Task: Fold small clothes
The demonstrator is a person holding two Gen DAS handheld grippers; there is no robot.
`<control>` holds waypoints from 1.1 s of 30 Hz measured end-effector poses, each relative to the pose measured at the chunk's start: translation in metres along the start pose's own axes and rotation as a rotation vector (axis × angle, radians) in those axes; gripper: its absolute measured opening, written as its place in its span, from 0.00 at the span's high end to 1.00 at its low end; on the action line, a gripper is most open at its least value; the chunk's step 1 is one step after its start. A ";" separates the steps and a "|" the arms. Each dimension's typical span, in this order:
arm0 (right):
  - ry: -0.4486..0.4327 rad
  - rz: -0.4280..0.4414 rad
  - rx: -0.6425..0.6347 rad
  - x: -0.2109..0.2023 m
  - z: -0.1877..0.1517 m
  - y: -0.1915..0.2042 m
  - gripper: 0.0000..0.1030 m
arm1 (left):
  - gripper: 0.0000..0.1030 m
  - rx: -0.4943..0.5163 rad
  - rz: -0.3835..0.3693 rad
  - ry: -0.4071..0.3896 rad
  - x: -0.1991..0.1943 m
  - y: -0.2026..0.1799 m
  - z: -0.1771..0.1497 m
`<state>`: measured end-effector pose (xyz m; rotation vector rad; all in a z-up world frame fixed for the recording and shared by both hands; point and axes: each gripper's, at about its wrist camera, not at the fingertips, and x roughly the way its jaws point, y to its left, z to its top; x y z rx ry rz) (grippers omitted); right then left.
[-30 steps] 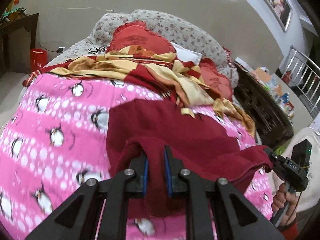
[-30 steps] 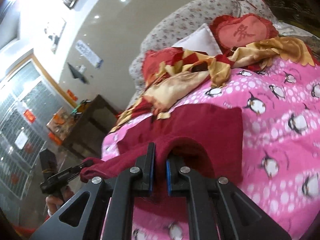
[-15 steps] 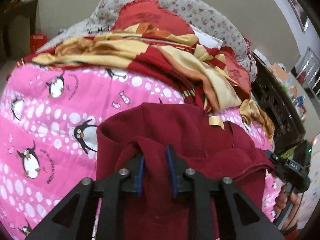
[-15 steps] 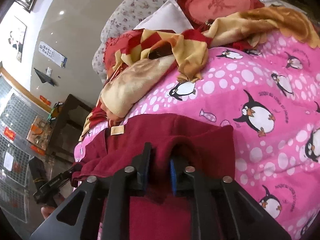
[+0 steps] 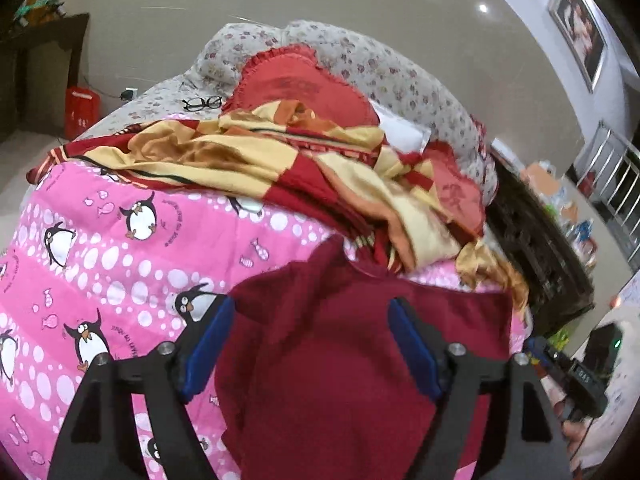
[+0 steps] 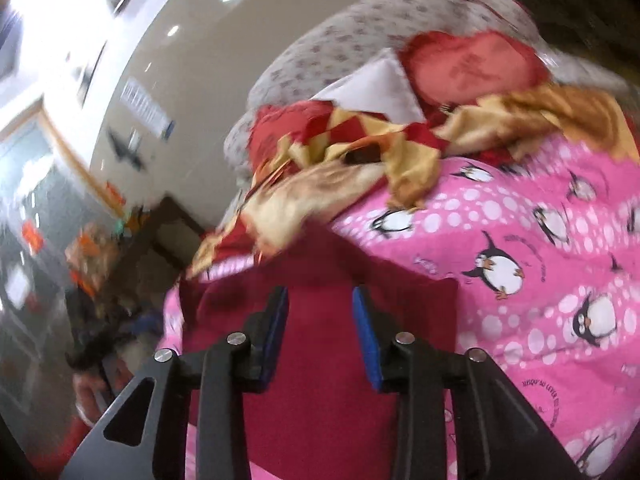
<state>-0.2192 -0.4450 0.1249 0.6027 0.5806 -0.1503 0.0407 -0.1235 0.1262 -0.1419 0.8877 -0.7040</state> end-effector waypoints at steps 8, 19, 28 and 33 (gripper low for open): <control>0.058 -0.138 0.045 0.082 0.032 -0.006 0.53 | 0.20 -0.003 0.143 0.102 0.067 0.001 -0.008; 0.116 -0.212 0.049 0.103 0.030 -0.019 0.56 | 0.17 -0.078 0.201 0.157 0.098 0.027 0.001; 0.140 -0.165 -0.028 -0.007 -0.045 -0.012 0.54 | 0.17 0.021 0.119 0.096 0.023 0.025 -0.033; 0.182 -0.134 0.008 -0.030 -0.092 -0.019 0.54 | 0.17 0.034 0.074 0.126 -0.002 0.027 -0.067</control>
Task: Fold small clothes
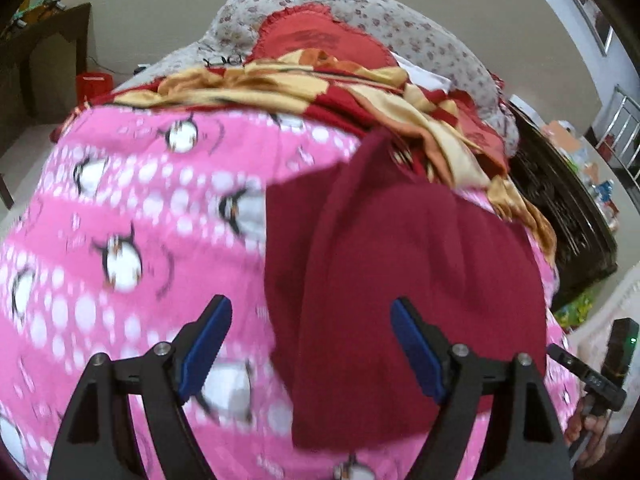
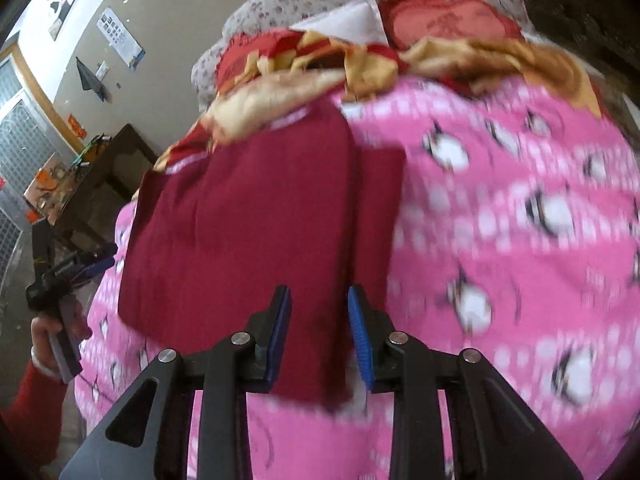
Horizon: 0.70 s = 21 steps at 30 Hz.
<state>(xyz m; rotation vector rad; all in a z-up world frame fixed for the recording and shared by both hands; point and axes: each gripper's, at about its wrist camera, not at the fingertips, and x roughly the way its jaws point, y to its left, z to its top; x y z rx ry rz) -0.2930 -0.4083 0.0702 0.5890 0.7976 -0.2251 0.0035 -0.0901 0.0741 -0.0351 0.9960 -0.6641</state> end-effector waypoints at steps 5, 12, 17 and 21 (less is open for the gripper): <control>0.057 0.008 0.026 0.028 -0.014 -0.003 0.65 | 0.17 0.022 0.010 0.069 0.003 -0.005 -0.035; -0.042 0.059 0.041 -0.005 -0.015 -0.009 0.77 | 0.17 0.061 0.000 0.085 -0.002 -0.013 -0.054; -0.005 0.041 0.113 0.011 -0.028 -0.026 0.77 | 0.18 0.061 0.019 0.105 0.004 -0.010 -0.059; -0.010 0.075 0.134 0.008 -0.027 -0.028 0.77 | 0.21 0.070 0.012 0.119 0.003 -0.007 -0.064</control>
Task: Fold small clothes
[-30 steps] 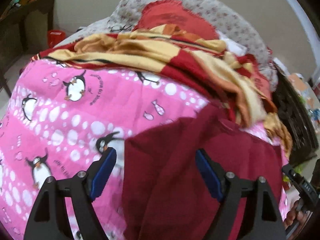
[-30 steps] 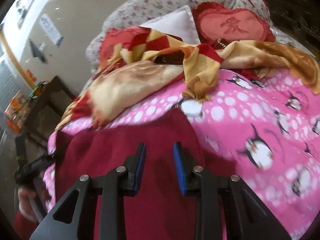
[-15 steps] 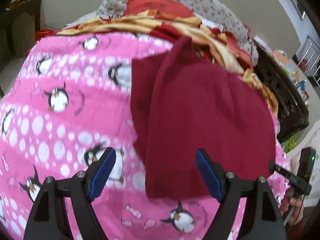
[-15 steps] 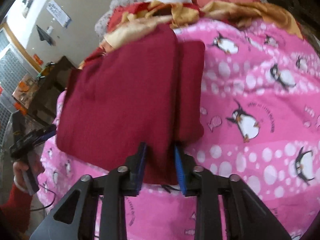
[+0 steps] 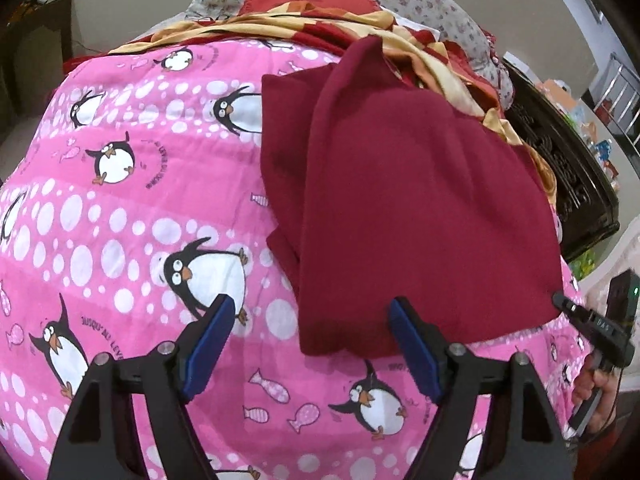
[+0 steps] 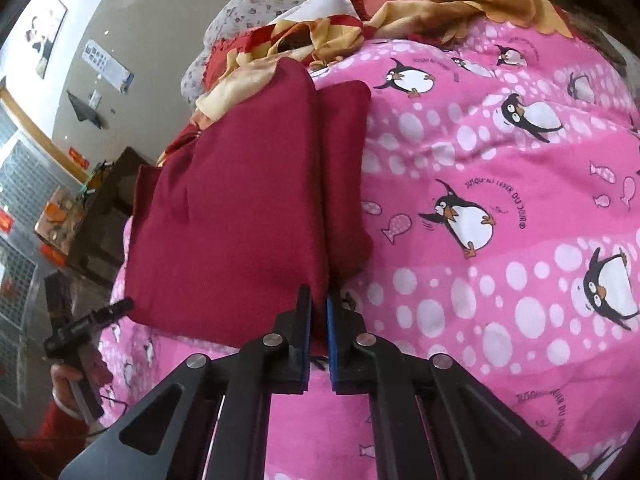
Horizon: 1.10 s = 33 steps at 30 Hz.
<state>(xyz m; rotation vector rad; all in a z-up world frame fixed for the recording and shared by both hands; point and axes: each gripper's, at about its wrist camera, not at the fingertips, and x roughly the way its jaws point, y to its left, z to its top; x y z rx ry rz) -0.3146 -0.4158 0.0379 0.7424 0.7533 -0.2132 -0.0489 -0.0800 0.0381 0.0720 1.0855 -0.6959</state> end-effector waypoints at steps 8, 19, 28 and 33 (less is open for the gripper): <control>0.013 -0.006 0.015 0.011 0.000 0.008 0.62 | 0.49 0.000 -0.026 0.029 0.006 -0.002 -0.001; -0.035 -0.031 -0.064 -0.015 0.008 0.022 0.77 | 0.82 0.044 -0.045 0.034 -0.008 -0.012 0.001; -0.010 -0.057 -0.041 -0.007 0.004 0.008 0.77 | 0.83 0.054 -0.048 0.045 -0.011 -0.008 -0.008; 0.020 -0.054 -0.012 0.001 -0.001 0.000 0.77 | 0.83 0.020 -0.052 0.059 0.002 -0.002 -0.010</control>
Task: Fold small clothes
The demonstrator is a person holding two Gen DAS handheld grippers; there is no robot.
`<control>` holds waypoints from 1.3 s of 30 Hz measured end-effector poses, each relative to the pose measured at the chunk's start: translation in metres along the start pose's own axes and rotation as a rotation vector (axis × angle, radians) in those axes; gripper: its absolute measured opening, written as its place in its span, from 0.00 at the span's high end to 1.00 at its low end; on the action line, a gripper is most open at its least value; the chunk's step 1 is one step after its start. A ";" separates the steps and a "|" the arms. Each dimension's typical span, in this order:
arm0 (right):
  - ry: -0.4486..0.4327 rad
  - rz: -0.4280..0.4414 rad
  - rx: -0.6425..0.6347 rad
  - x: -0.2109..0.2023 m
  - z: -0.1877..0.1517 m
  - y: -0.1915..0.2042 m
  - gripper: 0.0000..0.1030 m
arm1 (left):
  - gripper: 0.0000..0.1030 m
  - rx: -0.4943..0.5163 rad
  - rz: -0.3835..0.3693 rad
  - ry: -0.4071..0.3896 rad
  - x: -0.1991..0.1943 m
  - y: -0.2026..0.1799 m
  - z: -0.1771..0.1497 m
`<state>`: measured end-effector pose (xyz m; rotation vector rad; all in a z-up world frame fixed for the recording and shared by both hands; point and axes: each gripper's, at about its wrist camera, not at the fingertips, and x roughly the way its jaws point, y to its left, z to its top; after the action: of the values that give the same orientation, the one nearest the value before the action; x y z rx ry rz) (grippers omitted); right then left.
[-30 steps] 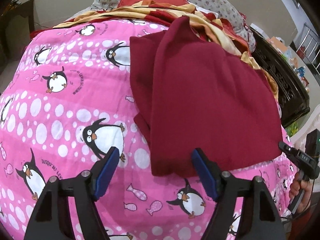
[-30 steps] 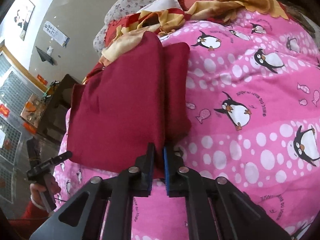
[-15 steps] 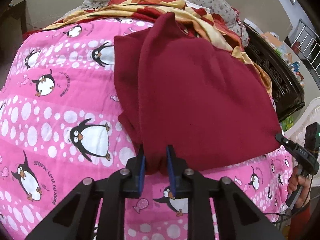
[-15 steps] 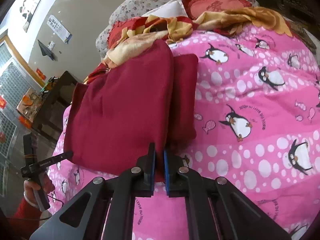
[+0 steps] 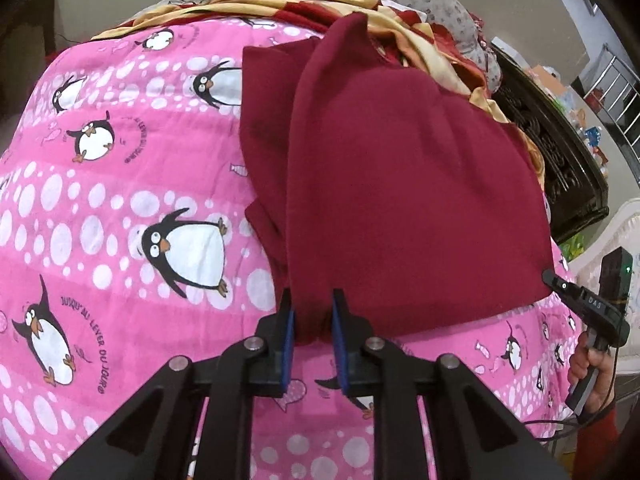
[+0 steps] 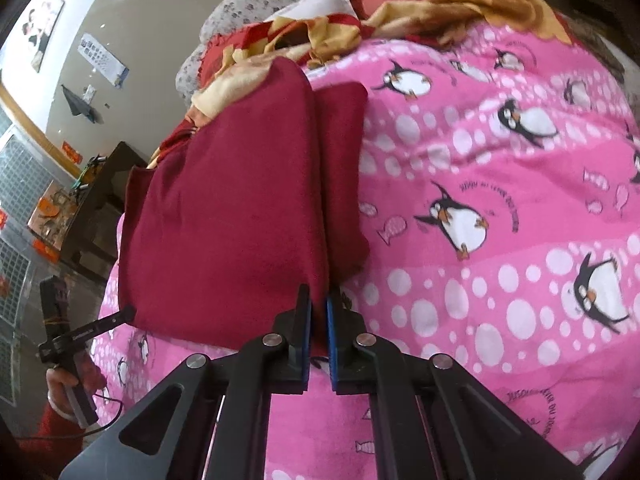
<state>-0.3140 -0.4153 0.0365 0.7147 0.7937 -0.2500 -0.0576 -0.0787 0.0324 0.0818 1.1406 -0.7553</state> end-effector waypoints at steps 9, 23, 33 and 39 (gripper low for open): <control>-0.055 -0.091 -0.038 -0.031 0.007 0.019 0.64 | 0.72 0.035 0.062 -0.023 -0.006 -0.012 -0.002; -0.035 0.117 -0.341 0.031 0.061 0.179 0.62 | 0.47 0.006 0.112 -0.082 -0.012 -0.021 0.010; 0.059 0.116 -0.519 0.156 0.100 0.293 0.62 | 0.43 -0.086 0.066 -0.060 0.008 0.000 0.010; 0.091 0.025 -0.558 0.211 0.103 0.317 0.62 | 0.36 -0.111 0.028 -0.065 0.013 0.012 0.009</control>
<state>0.0347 -0.2378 0.0893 0.2099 0.8889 0.0320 -0.0407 -0.0801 0.0215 -0.0196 1.1150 -0.6641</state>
